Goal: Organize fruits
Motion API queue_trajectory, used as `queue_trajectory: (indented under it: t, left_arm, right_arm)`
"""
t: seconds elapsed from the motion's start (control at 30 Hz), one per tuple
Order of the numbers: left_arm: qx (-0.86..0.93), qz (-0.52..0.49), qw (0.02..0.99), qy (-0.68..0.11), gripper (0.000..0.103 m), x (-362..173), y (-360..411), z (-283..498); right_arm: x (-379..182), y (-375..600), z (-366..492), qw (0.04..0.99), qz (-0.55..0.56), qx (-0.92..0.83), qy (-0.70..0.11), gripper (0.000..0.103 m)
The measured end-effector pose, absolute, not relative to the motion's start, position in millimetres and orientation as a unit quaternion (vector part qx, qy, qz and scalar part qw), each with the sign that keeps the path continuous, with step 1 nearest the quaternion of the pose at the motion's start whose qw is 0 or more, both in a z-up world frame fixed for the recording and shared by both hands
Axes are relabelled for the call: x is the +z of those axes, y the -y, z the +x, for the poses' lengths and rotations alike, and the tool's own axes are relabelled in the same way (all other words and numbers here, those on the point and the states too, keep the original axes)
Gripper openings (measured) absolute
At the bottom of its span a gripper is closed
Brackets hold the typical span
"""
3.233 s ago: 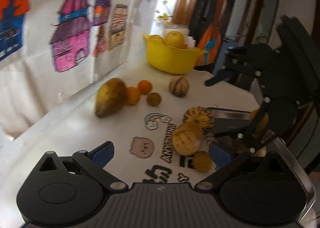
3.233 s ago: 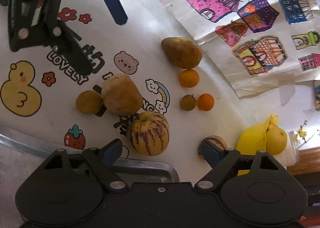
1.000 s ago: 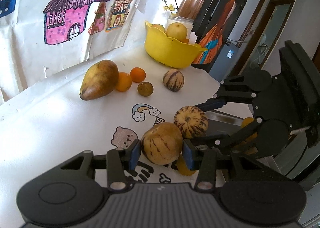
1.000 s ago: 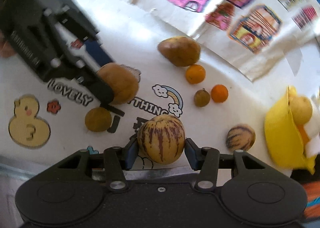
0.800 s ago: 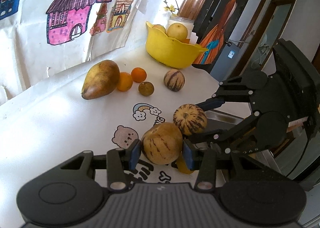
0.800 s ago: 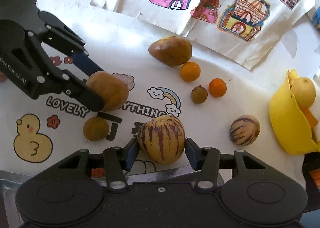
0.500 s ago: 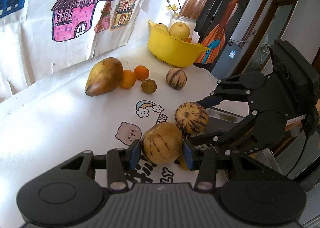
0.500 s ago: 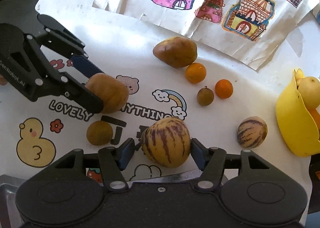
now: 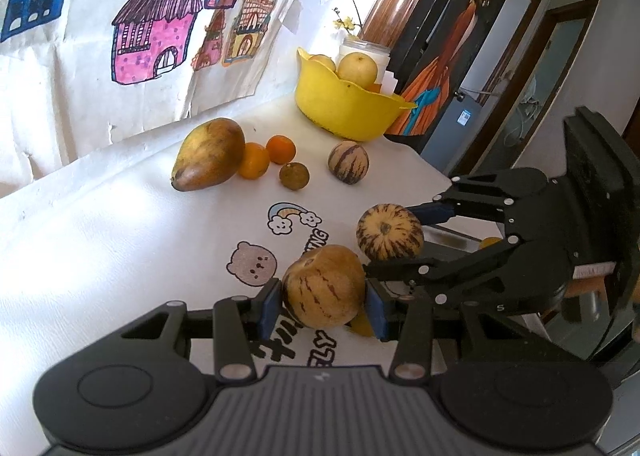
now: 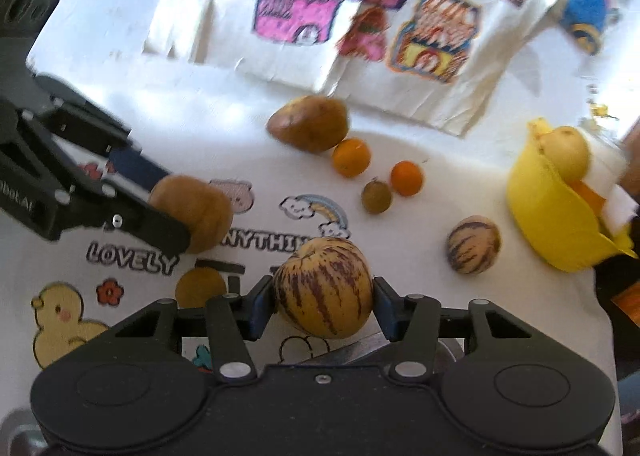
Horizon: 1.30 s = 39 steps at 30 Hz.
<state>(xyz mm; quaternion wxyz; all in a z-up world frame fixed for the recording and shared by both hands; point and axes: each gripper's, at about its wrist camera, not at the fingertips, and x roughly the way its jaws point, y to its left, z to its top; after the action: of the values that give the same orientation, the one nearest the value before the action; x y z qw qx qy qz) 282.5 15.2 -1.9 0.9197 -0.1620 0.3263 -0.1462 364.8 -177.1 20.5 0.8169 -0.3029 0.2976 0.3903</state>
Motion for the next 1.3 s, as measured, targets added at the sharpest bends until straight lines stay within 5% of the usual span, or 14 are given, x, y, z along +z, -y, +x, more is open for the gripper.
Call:
queue_trajectory:
  t: [0.73, 1.3]
  left_arm:
    - [-0.178, -0.165, 0.923, -0.298, 0.049, 30.3, 39.8, 238.6]
    - [-0.200, -0.145, 0.914, -0.321, 0.049, 12.0, 101.6, 223.3]
  right_arm:
    - [90.3, 268.3, 259.1, 0.911, -0.203, 0.252, -0.258, 0.053]
    - [31.4, 328.1, 239.0, 0.943, -0.120, 0.145, -0.276, 0.054]
